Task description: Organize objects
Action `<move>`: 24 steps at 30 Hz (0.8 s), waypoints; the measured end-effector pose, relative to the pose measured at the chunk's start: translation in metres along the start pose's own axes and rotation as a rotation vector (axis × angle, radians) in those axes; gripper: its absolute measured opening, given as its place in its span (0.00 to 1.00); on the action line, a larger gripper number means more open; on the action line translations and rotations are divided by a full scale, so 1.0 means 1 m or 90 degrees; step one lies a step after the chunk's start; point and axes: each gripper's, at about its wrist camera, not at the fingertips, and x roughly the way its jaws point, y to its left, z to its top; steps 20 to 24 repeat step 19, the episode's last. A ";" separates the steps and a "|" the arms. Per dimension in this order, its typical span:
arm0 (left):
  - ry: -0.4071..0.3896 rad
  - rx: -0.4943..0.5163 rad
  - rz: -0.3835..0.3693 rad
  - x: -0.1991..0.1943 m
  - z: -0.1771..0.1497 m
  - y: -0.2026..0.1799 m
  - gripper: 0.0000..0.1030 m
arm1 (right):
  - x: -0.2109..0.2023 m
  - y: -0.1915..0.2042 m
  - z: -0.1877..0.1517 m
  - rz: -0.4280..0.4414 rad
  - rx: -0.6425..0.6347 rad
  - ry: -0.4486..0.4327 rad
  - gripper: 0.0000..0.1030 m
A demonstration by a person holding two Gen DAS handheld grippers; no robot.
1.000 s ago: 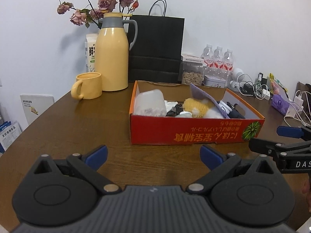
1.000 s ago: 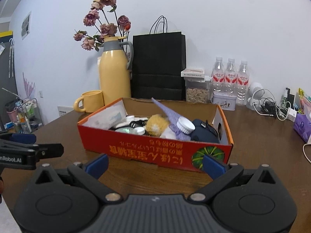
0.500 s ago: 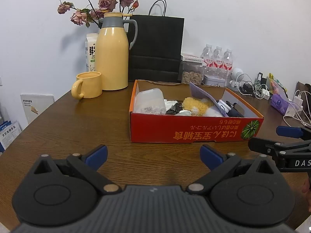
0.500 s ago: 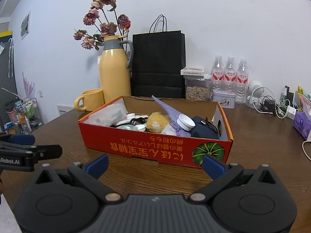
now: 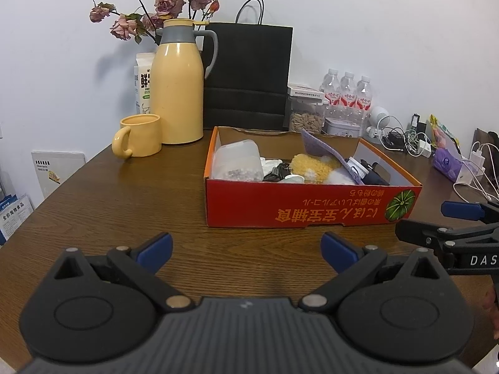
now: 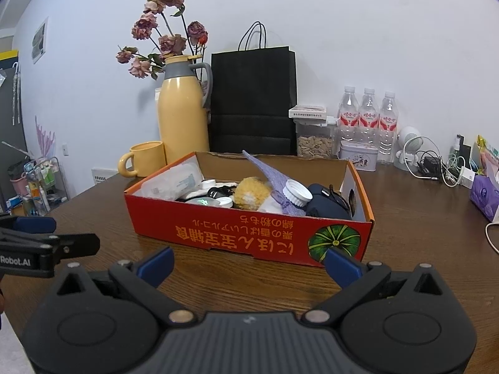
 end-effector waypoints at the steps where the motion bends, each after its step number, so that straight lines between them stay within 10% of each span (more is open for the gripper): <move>1: 0.000 0.000 -0.001 0.000 0.000 0.000 1.00 | 0.000 0.000 0.000 0.000 0.000 0.000 1.00; 24: 0.006 -0.007 0.001 0.003 -0.001 0.003 1.00 | 0.002 -0.001 -0.003 -0.001 0.000 0.003 1.00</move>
